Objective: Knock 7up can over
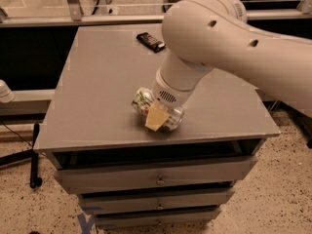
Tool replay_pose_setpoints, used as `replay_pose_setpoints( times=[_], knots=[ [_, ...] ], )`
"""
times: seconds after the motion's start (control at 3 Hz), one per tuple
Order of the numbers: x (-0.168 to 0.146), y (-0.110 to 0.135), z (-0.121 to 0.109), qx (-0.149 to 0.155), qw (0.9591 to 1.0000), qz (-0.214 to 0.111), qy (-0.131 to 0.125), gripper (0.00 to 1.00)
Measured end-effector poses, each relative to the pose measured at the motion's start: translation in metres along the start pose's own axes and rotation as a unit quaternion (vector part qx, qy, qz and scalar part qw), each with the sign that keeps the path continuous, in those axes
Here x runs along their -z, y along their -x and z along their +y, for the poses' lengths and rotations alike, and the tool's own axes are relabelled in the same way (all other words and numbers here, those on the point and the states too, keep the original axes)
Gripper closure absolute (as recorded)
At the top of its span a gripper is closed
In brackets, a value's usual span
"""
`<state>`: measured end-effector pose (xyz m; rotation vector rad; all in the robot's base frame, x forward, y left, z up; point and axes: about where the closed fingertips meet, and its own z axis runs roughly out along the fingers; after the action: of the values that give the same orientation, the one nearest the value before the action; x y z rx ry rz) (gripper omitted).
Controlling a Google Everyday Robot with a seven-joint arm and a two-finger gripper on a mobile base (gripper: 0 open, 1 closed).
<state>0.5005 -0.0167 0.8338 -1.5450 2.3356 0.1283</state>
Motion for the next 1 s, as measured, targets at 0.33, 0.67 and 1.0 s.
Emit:
replay_pose_setpoints(
  times=[0.33,0.67,1.0],
  knots=[
    [-0.0017,0.0015,-0.0019,-0.003,1.0000,-0.003,0.001,0.14],
    [-0.0035,0.0023,-0.0016,-0.005,1.0000,-0.004,0.006,0.00],
    [-0.0041,0.0024,-0.0008,-0.005,0.9999,-0.005,0.009,0.00]
  ],
)
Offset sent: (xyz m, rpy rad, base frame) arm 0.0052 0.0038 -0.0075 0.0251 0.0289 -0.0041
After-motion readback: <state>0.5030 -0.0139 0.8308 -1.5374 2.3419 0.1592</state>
